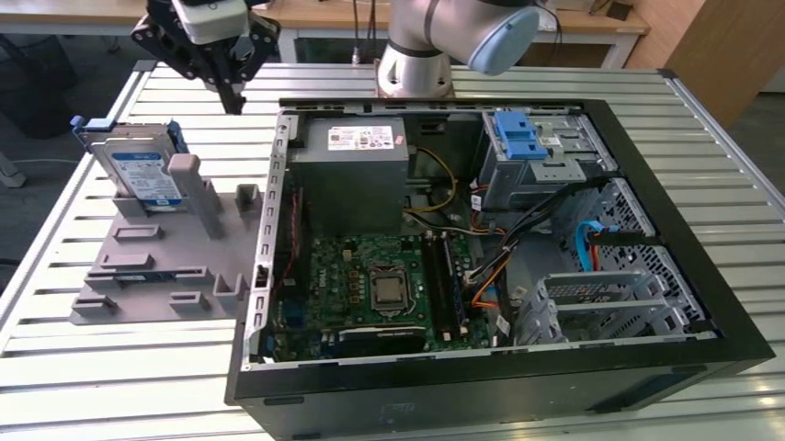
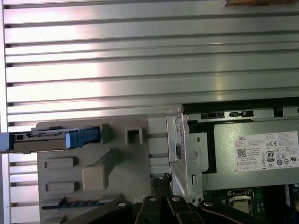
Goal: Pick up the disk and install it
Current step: 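Reach for the disk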
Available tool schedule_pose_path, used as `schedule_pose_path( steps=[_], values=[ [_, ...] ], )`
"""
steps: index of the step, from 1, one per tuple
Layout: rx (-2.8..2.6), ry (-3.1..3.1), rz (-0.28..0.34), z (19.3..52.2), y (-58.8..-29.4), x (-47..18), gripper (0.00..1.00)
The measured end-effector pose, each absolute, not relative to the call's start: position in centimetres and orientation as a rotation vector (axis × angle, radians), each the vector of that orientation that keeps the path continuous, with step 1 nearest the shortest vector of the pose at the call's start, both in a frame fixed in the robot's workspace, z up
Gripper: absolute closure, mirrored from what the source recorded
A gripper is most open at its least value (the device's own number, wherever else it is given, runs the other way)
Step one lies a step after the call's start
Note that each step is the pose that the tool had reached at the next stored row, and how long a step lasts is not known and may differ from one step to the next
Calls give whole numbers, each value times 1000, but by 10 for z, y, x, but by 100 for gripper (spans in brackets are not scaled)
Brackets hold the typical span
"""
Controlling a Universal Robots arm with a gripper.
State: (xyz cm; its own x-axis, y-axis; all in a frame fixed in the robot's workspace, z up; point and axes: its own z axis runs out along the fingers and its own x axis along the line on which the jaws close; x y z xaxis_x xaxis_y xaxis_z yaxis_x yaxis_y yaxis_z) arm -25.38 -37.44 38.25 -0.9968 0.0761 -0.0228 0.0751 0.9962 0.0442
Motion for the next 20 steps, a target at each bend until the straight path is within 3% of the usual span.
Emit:
schedule_pose_path(
  steps=[20],
  values=[
    [118,3117,67,380,-365,-291,89]
  ],
)
